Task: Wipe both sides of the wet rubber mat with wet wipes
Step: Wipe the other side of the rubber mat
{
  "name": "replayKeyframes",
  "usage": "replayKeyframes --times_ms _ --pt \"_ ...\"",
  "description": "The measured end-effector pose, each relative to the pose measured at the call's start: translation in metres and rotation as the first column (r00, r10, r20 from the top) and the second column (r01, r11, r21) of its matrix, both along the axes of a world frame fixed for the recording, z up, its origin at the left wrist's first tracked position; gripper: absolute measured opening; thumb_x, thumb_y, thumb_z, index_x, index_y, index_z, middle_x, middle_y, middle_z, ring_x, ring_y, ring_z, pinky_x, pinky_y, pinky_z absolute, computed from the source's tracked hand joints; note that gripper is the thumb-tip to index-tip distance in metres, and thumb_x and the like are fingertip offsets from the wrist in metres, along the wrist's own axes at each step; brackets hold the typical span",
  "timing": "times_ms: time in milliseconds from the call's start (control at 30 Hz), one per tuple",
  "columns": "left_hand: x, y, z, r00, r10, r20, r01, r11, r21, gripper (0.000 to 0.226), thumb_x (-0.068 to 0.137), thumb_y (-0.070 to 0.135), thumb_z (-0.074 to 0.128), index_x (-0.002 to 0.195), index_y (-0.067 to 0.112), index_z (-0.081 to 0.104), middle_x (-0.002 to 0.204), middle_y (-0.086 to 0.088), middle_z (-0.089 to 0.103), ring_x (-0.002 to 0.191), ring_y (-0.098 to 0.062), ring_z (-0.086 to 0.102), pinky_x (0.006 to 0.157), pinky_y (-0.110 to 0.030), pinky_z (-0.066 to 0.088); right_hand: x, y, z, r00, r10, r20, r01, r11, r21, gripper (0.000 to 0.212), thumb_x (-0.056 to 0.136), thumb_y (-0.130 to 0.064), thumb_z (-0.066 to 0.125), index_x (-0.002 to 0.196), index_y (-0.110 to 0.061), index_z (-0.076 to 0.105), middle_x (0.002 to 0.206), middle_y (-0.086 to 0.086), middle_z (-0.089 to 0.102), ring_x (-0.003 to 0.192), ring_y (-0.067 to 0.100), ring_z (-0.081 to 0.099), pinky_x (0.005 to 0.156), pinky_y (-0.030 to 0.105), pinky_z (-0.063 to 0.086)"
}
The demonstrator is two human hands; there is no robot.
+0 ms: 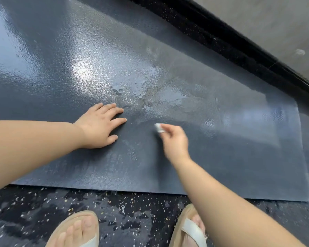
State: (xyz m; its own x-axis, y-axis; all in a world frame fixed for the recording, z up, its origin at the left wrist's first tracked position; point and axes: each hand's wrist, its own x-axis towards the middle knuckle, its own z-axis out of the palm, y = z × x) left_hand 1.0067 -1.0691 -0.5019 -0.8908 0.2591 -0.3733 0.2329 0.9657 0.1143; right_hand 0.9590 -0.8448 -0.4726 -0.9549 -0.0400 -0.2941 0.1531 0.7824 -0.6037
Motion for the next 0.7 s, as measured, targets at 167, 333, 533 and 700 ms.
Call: replayKeyframes --times_ms 167,333,533,700 --pt "0.01 0.003 -0.001 1.0 -0.008 -0.015 0.009 1.0 0.029 0.062 0.092 0.055 0.034 0.148 0.036 0.016 0.156 0.004 0.007 0.145 -0.019 0.0 0.117 -0.039 0.0 -0.015 0.04 -0.015 0.908 -0.4 -0.123 0.414 0.902 0.121 0.028 0.091 -0.002 0.048 0.109 -0.012 0.067 0.117 0.008 0.057 0.091 0.012 0.053 0.072 0.005 0.028" --pt "0.02 0.006 -0.007 0.996 -0.069 -0.06 0.071 0.997 0.039 0.059 0.092 0.053 0.034 0.147 0.037 0.02 0.156 0.004 0.009 0.144 -0.019 0.002 0.116 -0.04 -0.001 0.06 -0.025 -0.03 0.966 -0.156 -0.207 0.177 0.981 0.085 0.031 0.084 0.006 0.051 0.098 -0.014 0.072 0.098 0.01 0.059 0.089 0.028 0.059 0.081 0.022 0.04" --pt "0.02 0.019 -0.008 0.985 -0.158 -0.072 0.162 0.985 0.052 0.059 0.092 0.052 0.032 0.147 0.037 0.019 0.156 0.005 0.01 0.144 -0.019 0.004 0.115 -0.041 -0.002 0.092 -0.029 -0.018 0.981 0.181 -0.066 -0.187 0.976 -0.109 0.022 0.085 0.0 0.06 0.094 -0.015 0.073 0.087 -0.008 0.056 0.085 0.001 0.054 0.083 0.006 0.039" --pt "0.021 0.017 -0.012 0.979 -0.193 -0.07 0.194 0.981 0.021 0.06 0.093 0.053 0.03 0.148 0.037 0.013 0.157 0.005 0.006 0.145 -0.018 -0.001 0.116 -0.041 -0.005 0.026 0.039 -0.01 0.932 -0.335 -0.135 0.343 0.939 0.039 0.02 0.093 -0.011 0.055 0.108 -0.013 0.068 0.109 0.005 0.056 0.103 0.016 0.056 0.083 0.003 0.028"
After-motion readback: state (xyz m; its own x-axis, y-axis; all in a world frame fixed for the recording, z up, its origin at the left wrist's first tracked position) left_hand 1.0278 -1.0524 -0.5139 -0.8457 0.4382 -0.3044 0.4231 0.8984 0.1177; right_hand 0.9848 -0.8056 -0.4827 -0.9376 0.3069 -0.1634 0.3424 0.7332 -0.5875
